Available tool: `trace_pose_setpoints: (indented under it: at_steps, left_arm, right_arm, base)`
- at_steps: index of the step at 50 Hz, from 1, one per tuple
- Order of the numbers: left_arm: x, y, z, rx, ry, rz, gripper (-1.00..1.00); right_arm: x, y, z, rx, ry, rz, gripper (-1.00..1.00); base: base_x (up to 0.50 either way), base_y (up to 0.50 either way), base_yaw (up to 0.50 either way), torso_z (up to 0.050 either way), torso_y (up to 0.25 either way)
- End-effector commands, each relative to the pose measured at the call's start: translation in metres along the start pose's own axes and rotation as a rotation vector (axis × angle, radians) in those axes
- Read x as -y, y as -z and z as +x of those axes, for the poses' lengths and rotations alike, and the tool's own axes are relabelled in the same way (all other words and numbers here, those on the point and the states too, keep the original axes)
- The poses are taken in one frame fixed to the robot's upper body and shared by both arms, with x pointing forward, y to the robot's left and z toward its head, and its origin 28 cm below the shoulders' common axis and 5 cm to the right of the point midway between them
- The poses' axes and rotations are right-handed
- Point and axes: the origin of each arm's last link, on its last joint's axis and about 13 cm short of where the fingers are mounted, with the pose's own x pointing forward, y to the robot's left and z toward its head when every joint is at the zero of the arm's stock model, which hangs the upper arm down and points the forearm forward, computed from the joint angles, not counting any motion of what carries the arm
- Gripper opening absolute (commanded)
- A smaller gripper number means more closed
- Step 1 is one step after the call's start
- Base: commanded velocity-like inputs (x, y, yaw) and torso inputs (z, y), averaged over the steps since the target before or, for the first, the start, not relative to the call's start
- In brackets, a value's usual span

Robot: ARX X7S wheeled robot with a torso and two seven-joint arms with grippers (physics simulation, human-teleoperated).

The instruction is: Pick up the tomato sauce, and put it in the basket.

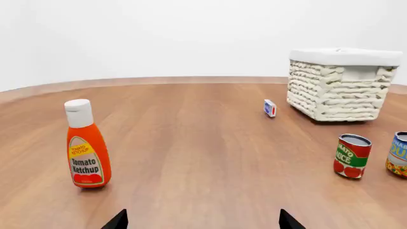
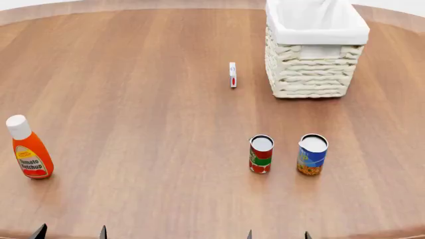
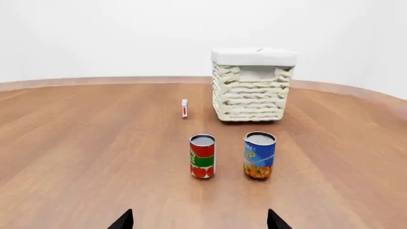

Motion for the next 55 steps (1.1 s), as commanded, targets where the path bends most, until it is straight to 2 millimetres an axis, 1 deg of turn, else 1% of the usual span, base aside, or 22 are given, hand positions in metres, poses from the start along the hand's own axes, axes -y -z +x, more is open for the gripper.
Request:
trace_pose_setpoints:
  at_steps: [1,2,3,4,6,8,10,13,15,17,19,20,23,24,26,29,32,34,37,44,50,55]
  left_arm:
    - [0.0,0.002,0.001,0.0,0.0,0.0,1.0]
    - [-0.001,-0.001,-0.002,-0.001,-0.006,0.045,1.0]
    - [-0.001,-0.003,-0.003,0.005,-0.004,0.032,1.0]
    - [-0.001,-0.007,-0.006,0.006,0.004,0.014,1.0]
    - [-0.001,-0.011,-0.007,0.027,0.006,0.024,1.0]
    - [-0.001,-0.022,-0.011,0.049,0.009,0.003,1.0]
    - [-0.002,-0.028,-0.015,0.059,0.004,0.01,1.0]
    - [-0.003,-0.037,-0.02,0.079,0.005,0.008,1.0]
    - [-0.003,-0.045,-0.025,0.099,0.005,0.011,1.0]
    - [-0.003,-0.051,-0.028,0.113,0.01,0.0,1.0]
    - [-0.003,-0.062,-0.036,0.151,0.01,-0.001,1.0]
    - [-0.003,-0.067,-0.039,0.165,0.014,-0.002,1.0]
    - [-0.003,-0.072,-0.045,0.179,0.013,0.007,1.0]
    - [-0.003,-0.074,-0.047,0.191,0.013,0.01,1.0]
    - [-0.003,-0.083,-0.055,0.222,0.017,0.008,1.0]
    - [-0.003,-0.096,-0.063,0.238,0.033,-0.021,1.0]
    - [0.0,-0.107,-0.069,0.274,0.048,-0.008,1.0]
    - [0.001,-0.114,-0.073,0.293,0.05,-0.002,1.0]
    - [0.001,-0.119,-0.075,0.306,0.052,-0.002,1.0]
    - [0.0,-0.127,-0.078,0.328,0.052,-0.002,1.0]
    - [-0.002,-0.129,-0.076,0.331,0.044,-0.007,1.0]
    - [-0.003,-0.129,-0.077,0.33,0.045,-0.007,1.0]
  right_arm:
    - [0.0,0.0,0.0,0.0,0.0,0.0,1.0]
    - [0.002,-0.007,-0.002,0.06,0.021,-0.02,1.0]
    - [0.003,-0.011,-0.005,0.04,-0.015,0.012,1.0]
    - [0.004,-0.014,-0.006,0.055,0.003,-0.013,1.0]
    - [0.003,-0.02,-0.011,0.062,-0.01,-0.005,1.0]
    - [0.004,-0.028,-0.015,0.131,0.007,-0.071,1.0]
    - [0.004,-0.037,-0.018,0.134,0.001,-0.039,1.0]
    - [0.005,-0.047,-0.022,0.148,0.011,-0.041,1.0]
    - [0.005,-0.056,-0.027,0.191,0.018,-0.071,1.0]
    - [0.004,-0.062,-0.03,0.177,0.017,-0.056,1.0]
    - [0.004,-0.073,-0.037,0.248,0.03,-0.101,1.0]
    - [0.003,-0.076,-0.04,0.263,0.026,-0.117,1.0]
    - [0.003,-0.08,-0.042,0.244,0.03,-0.065,1.0]
    - [0.003,-0.081,-0.043,0.253,0.03,-0.075,1.0]
    - [0.003,-0.085,-0.048,0.264,0.023,-0.072,1.0]
    - [0.001,-0.098,-0.056,0.295,0.019,-0.071,1.0]
    - [-0.001,-0.112,-0.062,0.329,0.007,-0.05,1.0]
    - [-0.002,-0.118,-0.068,0.35,0.005,-0.074,1.0]
    - [-0.003,-0.124,-0.073,0.355,0.0,-0.061,1.0]
    - [-0.003,-0.13,-0.075,0.352,-0.005,-0.068,1.0]
    - [-0.001,-0.133,-0.075,0.355,0.003,-0.075,1.0]
    - [-0.001,-0.132,-0.075,0.358,-0.015,-0.067,1.0]
  base:
    - [0.0,0.0,0.0,0.0,0.0]
    - [0.0,0.0,0.0,0.0,0.0]
    - [0.0,0.0,0.0,0.0,0.0]
    - [0.0,0.0,0.0,0.0,0.0]
    - [0.0,0.0,0.0,0.0,0.0]
    - [0.0,0.0,0.0,0.0,0.0]
    - [0.0,0.0,0.0,0.0,0.0]
    - [0.0,0.0,0.0,0.0,0.0]
    - [0.0,0.0,0.0,0.0,0.0]
    - [0.0,0.0,0.0,0.0,0.0]
    - [0.0,0.0,0.0,0.0,0.0]
    - [0.0,0.0,0.0,0.0,0.0]
    - [0.0,0.0,0.0,0.0,0.0]
    - [0.0,0.0,0.0,0.0,0.0]
    - [0.0,0.0,0.0,0.0,0.0]
    - [0.0,0.0,0.0,0.0,0.0]
    - [0.0,0.0,0.0,0.0,0.0]
    - [0.0,0.0,0.0,0.0,0.0]
    - [0.0,0.0,0.0,0.0,0.0]
    - [0.0,0.0,0.0,0.0,0.0]
    - [0.02,0.0,0.0,0.0,0.0]
    - [0.37,0.0,0.0,0.0,0.0]
